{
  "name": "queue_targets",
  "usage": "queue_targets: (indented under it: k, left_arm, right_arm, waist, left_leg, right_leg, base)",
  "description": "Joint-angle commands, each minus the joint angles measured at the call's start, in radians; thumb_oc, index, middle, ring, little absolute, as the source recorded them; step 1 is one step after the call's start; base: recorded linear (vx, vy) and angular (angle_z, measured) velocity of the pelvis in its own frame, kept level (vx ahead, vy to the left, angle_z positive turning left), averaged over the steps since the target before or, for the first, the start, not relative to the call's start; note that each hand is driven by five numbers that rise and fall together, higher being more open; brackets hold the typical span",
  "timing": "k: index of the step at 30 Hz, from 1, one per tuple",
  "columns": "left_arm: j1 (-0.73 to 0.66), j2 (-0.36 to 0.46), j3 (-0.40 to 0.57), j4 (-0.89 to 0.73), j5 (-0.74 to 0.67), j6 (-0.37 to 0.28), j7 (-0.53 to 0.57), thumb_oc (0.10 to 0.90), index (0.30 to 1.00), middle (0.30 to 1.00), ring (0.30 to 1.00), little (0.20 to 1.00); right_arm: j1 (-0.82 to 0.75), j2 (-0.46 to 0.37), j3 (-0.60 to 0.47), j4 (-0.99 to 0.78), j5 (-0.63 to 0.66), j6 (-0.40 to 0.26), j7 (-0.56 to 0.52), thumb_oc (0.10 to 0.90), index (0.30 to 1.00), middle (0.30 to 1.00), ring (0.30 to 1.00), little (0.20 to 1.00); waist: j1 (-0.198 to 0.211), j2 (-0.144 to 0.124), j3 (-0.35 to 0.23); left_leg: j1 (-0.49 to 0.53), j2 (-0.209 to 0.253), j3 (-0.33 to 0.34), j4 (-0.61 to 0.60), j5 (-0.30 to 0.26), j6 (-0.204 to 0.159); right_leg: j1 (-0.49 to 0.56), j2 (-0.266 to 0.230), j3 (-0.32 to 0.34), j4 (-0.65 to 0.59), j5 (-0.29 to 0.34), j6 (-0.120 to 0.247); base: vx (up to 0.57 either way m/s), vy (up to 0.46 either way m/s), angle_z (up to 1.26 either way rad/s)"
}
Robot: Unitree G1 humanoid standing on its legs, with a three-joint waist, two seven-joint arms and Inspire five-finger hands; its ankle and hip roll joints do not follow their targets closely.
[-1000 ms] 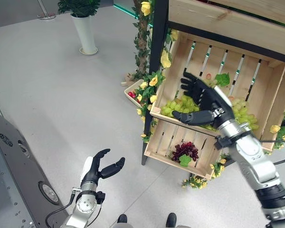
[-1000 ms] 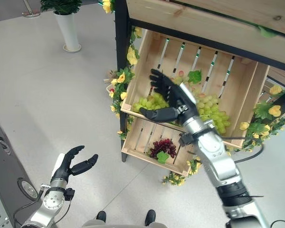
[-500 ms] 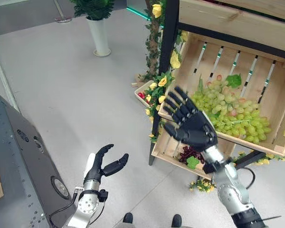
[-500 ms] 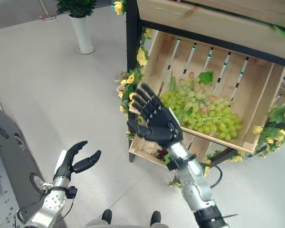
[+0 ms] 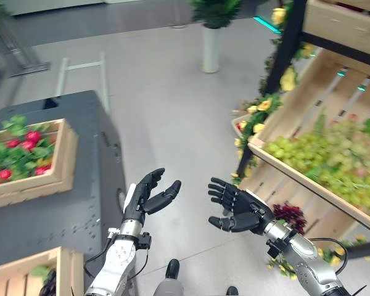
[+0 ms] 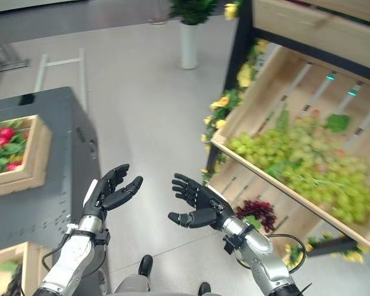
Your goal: Pick up the fruits from the basket on one side to the basket on the other side
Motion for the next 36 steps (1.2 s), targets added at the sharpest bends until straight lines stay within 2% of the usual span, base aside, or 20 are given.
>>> queue_targets:
  k: [1,2,3,4,5,7,8,11,12,17,24,27,31,32,33,35,36]
  left_arm:
    - [-0.101,0.063,0.102,-0.122,-0.064,-0.081,-0.04,0.8,0.9,0.9,0.9,0.9]
    - [-0.1,0.064,0.106,-0.126,-0.064,-0.08,-0.037,0.8,0.9,0.9,0.9,0.9]
    - [-0.091,0.066,0.107,-0.144,-0.094,-0.081,-0.067,0.8,0.9,0.9,0.9,0.9]
    - [-0.091,0.065,0.107,-0.146,-0.099,-0.08,-0.068,0.8,0.9,0.9,0.9,0.9]
    - [-0.09,0.062,0.102,-0.158,-0.096,-0.079,-0.08,0.8,0.9,0.9,0.9,0.9]
    - [-0.102,0.064,0.084,-0.147,-0.088,-0.093,-0.09,0.8,0.9,0.9,0.9,0.9]
    - [-0.122,0.061,0.065,-0.138,-0.088,-0.1,-0.11,0.8,0.9,0.9,0.9,0.9]
    - [-0.137,0.06,0.043,-0.146,-0.1,-0.099,-0.126,0.8,0.9,0.9,0.9,0.9]
    - [-0.134,0.061,0.038,-0.148,-0.103,-0.1,-0.138,0.8,0.9,0.9,0.9,0.9]
    - [-0.078,0.078,0.051,-0.181,-0.121,-0.086,-0.179,0.8,0.9,0.9,0.9,0.9]
    - [-0.066,0.097,0.067,-0.204,-0.137,-0.087,-0.19,0.8,0.9,0.9,0.9,0.9]
    - [-0.081,0.095,0.067,-0.202,-0.135,-0.081,-0.184,0.8,0.9,0.9,0.9,0.9]
    - [-0.104,0.094,0.058,-0.186,-0.119,-0.083,-0.177,0.8,0.9,0.9,0.9,0.9]
    - [-0.112,0.096,0.047,-0.181,-0.114,-0.087,-0.167,0.8,0.9,0.9,0.9,0.9]
    - [-0.123,0.099,0.034,-0.183,-0.111,-0.088,-0.171,0.8,0.9,0.9,0.9,0.9]
    - [-0.129,0.095,0.022,-0.185,-0.099,-0.089,-0.15,0.8,0.9,0.9,0.9,0.9]
    - [-0.131,0.09,0.013,-0.188,-0.09,-0.088,-0.137,0.8,0.9,0.9,0.9,0.9]
  right_arm:
    - [-0.088,0.032,-0.024,-0.071,-0.038,-0.13,-0.042,0.8,0.9,0.9,0.9,0.9]
    - [-0.087,0.029,-0.026,-0.072,-0.057,-0.138,-0.04,0.8,0.9,0.9,0.9,0.9]
    - [-0.079,0.02,-0.032,-0.092,-0.084,-0.15,-0.072,0.8,0.9,0.9,0.9,0.9]
    - [-0.078,0.018,-0.032,-0.097,-0.082,-0.148,-0.074,0.8,0.9,0.9,0.9,0.9]
    - [-0.069,0.011,-0.04,-0.121,-0.06,-0.131,-0.093,0.8,0.9,0.9,0.9,0.9]
    - [-0.064,0.014,-0.052,-0.12,-0.072,-0.133,-0.103,0.8,0.9,0.9,0.9,0.9]
    - [-0.066,0.015,-0.06,-0.113,-0.084,-0.13,-0.132,0.8,0.9,0.9,0.9,0.9]
    - [-0.075,0.022,-0.06,-0.093,-0.069,-0.127,-0.148,0.8,0.9,0.9,0.9,0.9]
    - [-0.073,0.035,-0.059,-0.085,-0.075,-0.13,-0.164,0.8,0.9,0.9,0.9,0.9]
    - [-0.059,0.098,-0.049,-0.078,-0.048,-0.13,-0.226,0.8,0.9,0.9,0.9,0.9]
    - [-0.013,0.155,-0.059,-0.079,-0.061,-0.133,-0.264,0.8,0.9,0.9,0.9,0.9]
    - [-0.007,0.152,-0.062,-0.072,-0.059,-0.144,-0.262,0.8,0.9,0.9,0.9,0.9]
    - [0.001,0.15,-0.07,-0.079,-0.022,-0.158,-0.266,0.8,0.9,0.9,0.9,0.9]
    - [0.005,0.146,-0.069,-0.084,-0.011,-0.164,-0.275,0.8,0.9,0.9,0.9,0.9]
    - [0.018,0.141,-0.071,-0.09,-0.009,-0.178,-0.284,0.8,0.9,0.9,0.9,0.9]
    - [0.026,0.136,-0.072,-0.094,0.004,-0.184,-0.275,0.8,0.9,0.9,0.9,0.9]
    - [0.033,0.138,-0.074,-0.096,0.005,-0.192,-0.268,0.8,0.9,0.9,0.9,0.9]
  waist:
    - [-0.005,-0.127,-0.005]
    - [-0.009,-0.128,-0.01]
    - [-0.015,-0.124,-0.018]
    - [-0.017,-0.125,-0.022]
    - [-0.024,-0.115,-0.034]
    - [-0.036,-0.098,-0.05]
    - [-0.045,-0.087,-0.061]
    - [-0.051,-0.068,-0.075]
    - [-0.044,-0.06,-0.076]
    - [-0.011,-0.049,-0.074]
    - [0.007,-0.042,-0.057]
    - [0.009,-0.043,-0.042]
    - [-0.009,-0.048,-0.02]
    - [-0.025,-0.053,-0.013]
    - [-0.046,-0.058,-0.012]
    - [-0.06,-0.061,-0.016]
    - [-0.069,-0.066,-0.015]
  left_leg:
    - [0.079,-0.058,0.157,0.149,-0.137,-0.134]
    - [0.081,-0.05,0.17,0.147,-0.129,-0.136]
    - [0.112,-0.023,0.207,0.11,-0.118,-0.144]
    - [0.114,-0.021,0.212,0.099,-0.113,-0.145]
    - [0.154,0.012,0.257,0.022,-0.09,-0.158]
    - [0.195,0.053,0.314,-0.072,-0.074,-0.184]
    - [0.215,0.087,0.396,-0.143,-0.036,-0.203]
    - [0.225,0.089,0.481,-0.197,-0.007,-0.215]
    - [0.216,0.08,0.472,-0.2,-0.005,-0.213]
    - [0.222,0.022,0.427,-0.201,-0.036,-0.177]
    - [0.234,-0.04,0.404,-0.201,-0.069,-0.129]
    - [0.234,-0.064,0.381,-0.201,-0.079,-0.106]
    - [0.234,-0.094,0.307,-0.201,-0.084,-0.075]
    - [0.234,-0.099,0.276,-0.201,-0.085,-0.069]
    - [0.219,-0.101,0.237,-0.201,-0.07,-0.063]
    - [0.214,-0.102,0.213,-0.201,-0.069,-0.066]
    - [0.213,-0.104,0.198,-0.201,-0.074,-0.068]
  right_leg:
    - [-0.069,-0.018,-0.011,0.039,0.035,-0.039]
    - [-0.073,-0.021,-0.022,0.04,0.033,-0.041]
    - [-0.072,-0.024,-0.055,0.041,0.031,-0.041]
    - [-0.075,-0.026,-0.061,0.042,0.032,-0.041]
    - [-0.073,-0.026,-0.102,0.037,0.029,-0.042]
    - [-0.059,-0.022,-0.137,0.021,0.02,-0.034]
    - [-0.052,-0.032,-0.191,0.008,0.026,-0.029]
    - [-0.052,-0.054,-0.272,0.008,0.036,-0.014]
    - [-0.058,-0.068,-0.29,0.023,0.037,-0.005]
    - [-0.065,-0.126,-0.314,0.06,0.052,0.04]
    - [-0.103,-0.205,-0.333,0.161,0.074,0.072]
    - [-0.129,-0.249,-0.315,0.247,0.114,0.089]
    - [-0.179,-0.249,-0.197,0.388,0.116,0.094]
    - [-0.189,-0.213,-0.14,0.378,0.104,0.092]
    - [-0.193,-0.162,-0.089,0.312,0.101,0.072]
    - [-0.187,-0.142,-0.045,0.248,0.1,0.068]
    - [-0.183,-0.135,-0.003,0.174,0.114,0.072]
  base:
    - [-0.07,0.032,1.43]
    - [-0.06,0.078,1.87]
    - [-0.04,0.075,1.59]
    - [-0.05,0.134,1.47]
    - [-0.03,0.117,1.05]
    - [0.02,0.204,1.17]
    - [-0.01,0.29,1.44]
    - [-0.07,0.279,1.53]
    - [-0.04,0.37,1.66]
    - [0.02,0.327,0.78]
    - [0.01,0.294,0.23]
    - [0.02,0.239,0.09]
    - [0.03,0.098,0.26]
    - [-0.01,-0.092,0.5]
    - [0.0,-0.142,0.74]
    - [0.03,-0.132,0.86]
    - [0.06,-0.165,0.82]
